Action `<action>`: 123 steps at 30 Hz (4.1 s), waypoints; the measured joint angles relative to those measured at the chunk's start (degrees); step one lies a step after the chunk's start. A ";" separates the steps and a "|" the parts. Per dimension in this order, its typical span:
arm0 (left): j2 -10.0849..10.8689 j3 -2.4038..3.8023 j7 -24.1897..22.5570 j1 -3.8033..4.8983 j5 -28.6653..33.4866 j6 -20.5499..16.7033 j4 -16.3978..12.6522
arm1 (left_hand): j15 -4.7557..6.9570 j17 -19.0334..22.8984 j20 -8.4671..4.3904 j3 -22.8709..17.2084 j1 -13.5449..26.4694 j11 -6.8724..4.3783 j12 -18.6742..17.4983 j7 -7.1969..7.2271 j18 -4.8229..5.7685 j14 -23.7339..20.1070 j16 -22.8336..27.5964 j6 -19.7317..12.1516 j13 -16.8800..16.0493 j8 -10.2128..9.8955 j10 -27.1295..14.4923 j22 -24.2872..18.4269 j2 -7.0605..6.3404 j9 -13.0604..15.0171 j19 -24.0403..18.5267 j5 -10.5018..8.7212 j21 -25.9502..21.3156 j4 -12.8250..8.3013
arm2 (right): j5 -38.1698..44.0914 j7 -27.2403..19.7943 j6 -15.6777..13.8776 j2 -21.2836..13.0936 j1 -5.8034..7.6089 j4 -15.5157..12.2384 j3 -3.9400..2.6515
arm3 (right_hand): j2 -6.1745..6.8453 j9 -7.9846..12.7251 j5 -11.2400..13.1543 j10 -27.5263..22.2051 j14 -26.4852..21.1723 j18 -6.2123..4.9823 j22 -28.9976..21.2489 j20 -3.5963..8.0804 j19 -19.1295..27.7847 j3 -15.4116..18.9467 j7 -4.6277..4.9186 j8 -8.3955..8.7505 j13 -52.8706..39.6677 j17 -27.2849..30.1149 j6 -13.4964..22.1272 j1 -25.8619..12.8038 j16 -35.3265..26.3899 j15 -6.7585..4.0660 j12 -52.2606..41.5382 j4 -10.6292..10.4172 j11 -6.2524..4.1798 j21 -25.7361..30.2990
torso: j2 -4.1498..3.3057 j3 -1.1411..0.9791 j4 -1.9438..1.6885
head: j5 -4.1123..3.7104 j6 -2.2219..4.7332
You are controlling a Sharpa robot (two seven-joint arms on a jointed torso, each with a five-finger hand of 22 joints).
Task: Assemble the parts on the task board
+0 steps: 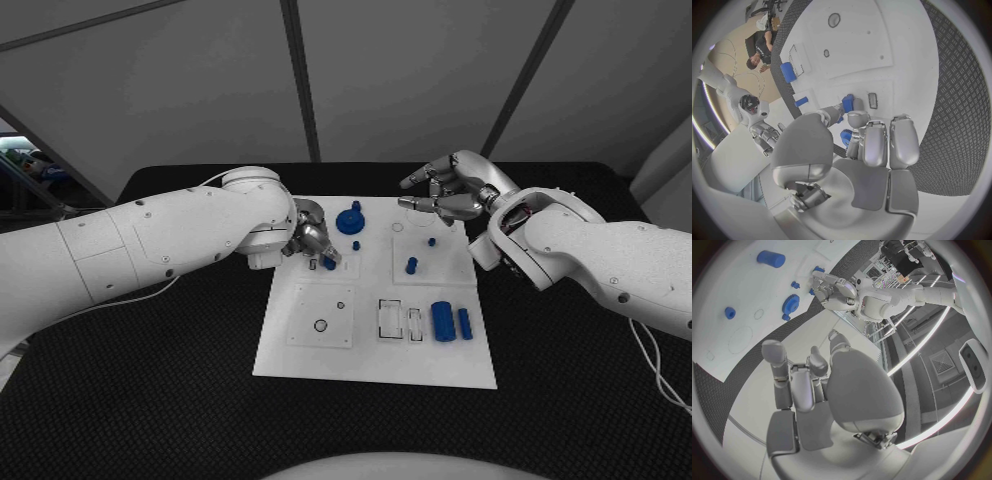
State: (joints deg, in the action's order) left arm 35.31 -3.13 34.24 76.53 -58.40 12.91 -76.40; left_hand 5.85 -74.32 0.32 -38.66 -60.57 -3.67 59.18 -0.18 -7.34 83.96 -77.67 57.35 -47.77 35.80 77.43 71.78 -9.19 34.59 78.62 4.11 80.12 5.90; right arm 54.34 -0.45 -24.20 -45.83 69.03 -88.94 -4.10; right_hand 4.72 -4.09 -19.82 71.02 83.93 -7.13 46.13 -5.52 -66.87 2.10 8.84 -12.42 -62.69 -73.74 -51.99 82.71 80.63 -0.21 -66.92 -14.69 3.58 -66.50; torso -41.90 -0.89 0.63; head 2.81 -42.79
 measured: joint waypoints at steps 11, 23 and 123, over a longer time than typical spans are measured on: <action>-0.17 -0.01 0.04 0.00 0.08 0.44 0.39 | 0.21 -0.05 -0.20 2.93 0.65 -0.03 0.66 0.30 -0.03 0.19 0.00 1.09 -0.64 0.00 0.43 0.81 0.36 5.94 0.62 0.00 0.33 0.39 | 0.00 -0.04 0.00 -0.05 0.00 -0.02 0.00 | 0.00 0.00 0.20 0.00 0.00 0.00 -0.16 0.00 0.00 0.15 0.00 0.00 0.06 0.13 0.00 0.00 0.00 0.00 0.25 -0.15 0.00 0.00 | 0.00 0.01 -0.01 | -0.02 -0.08; -0.26 -0.06 0.08 -0.08 0.16 1.08 0.52 | 0.41 -0.12 -0.20 6.89 1.86 -0.32 1.33 0.50 -0.03 -0.01 0.00 1.74 -0.75 0.41 0.74 1.42 0.68 5.83 1.03 0.01 0.55 1.27 | 0.00 -0.08 0.00 -0.11 0.00 -0.03 0.00 | -0.24 -0.01 0.47 0.00 0.00 0.00 -0.36 0.00 0.00 0.15 0.00 -0.21 0.12 0.19 0.00 -0.24 0.00 0.00 0.25 -0.15 0.00 0.26 | 0.02 0.02 -0.04 | -0.06 -0.08; -4.20 3.89 0.22 1.69 -0.03 5.86 17.43 | -2.27 0.28 2.26 38.83 -4.35 3.05 -6.38 -3.19 -0.02 0.00 0.66 -0.94 15.48 -9.01 -7.19 -6.60 5.82 -7.61 -3.89 0.06 -6.77 10.38 | -0.07 -0.37 0.01 0.57 -0.04 2.03 0.01 | -0.23 -0.02 0.68 0.01 0.00 -0.46 -0.72 0.00 0.00 0.27 0.00 -0.20 0.24 0.41 0.00 -0.23 -0.24 0.00 0.22 -0.27 0.01 0.48 | 0.02 0.03 -0.04 | 0.71 0.70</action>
State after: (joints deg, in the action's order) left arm 31.12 0.76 34.46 78.22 -58.43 18.76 -58.97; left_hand 3.59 -74.04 2.57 0.17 -64.92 -0.62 52.80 -3.37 -7.36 83.96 -77.00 56.42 -32.29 26.79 70.25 65.18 -3.37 26.98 74.73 4.17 73.35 16.28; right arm 54.26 -0.82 -24.19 -45.27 68.99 -86.90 -4.09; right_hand 4.50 -4.10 -19.14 71.03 83.93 -7.59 45.41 -5.53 -66.87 2.37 8.84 -12.63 -62.45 -73.34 -51.99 82.48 80.39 -0.21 -66.70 -14.96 3.59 -66.01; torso -41.88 -0.86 0.59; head 3.52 -42.09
